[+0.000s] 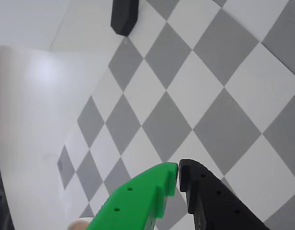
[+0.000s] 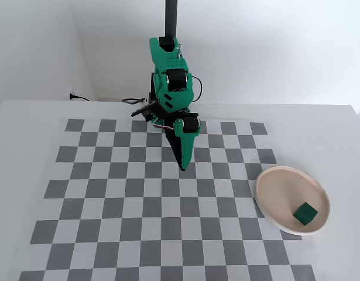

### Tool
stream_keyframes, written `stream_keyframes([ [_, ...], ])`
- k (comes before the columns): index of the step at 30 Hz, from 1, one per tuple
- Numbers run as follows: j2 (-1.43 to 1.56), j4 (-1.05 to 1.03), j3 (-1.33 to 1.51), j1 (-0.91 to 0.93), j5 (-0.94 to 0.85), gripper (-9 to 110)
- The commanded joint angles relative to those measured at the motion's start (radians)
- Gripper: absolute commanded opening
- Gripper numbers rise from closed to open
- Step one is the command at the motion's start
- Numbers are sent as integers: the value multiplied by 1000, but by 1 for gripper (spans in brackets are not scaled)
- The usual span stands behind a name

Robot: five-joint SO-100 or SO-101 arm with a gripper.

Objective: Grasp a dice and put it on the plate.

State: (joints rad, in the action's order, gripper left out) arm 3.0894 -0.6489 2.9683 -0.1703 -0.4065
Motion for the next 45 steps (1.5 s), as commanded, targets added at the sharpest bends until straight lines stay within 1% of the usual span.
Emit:
stream_keyframes([
  [1, 98, -28, 12, 3, 23, -4],
  [5, 244, -120, 67, 6, 55, -4],
  [9, 245, -110, 97, 26, 95, -4],
  [14, 245, -161, 106, 35, 166, -4],
  [19, 245, -206, 118, 74, 275, -4],
  [25, 245, -258, 126, 150, 281, -4],
  [27, 247, -256, 126, 149, 339, -4],
  [31, 247, -207, 126, 161, 362, -4],
  [34, 247, -244, 126, 156, 342, -4],
  [37, 245, -296, 124, 156, 394, -4],
  [41, 245, -290, 126, 183, 456, -4],
  [45, 245, -296, 126, 183, 460, -4],
])
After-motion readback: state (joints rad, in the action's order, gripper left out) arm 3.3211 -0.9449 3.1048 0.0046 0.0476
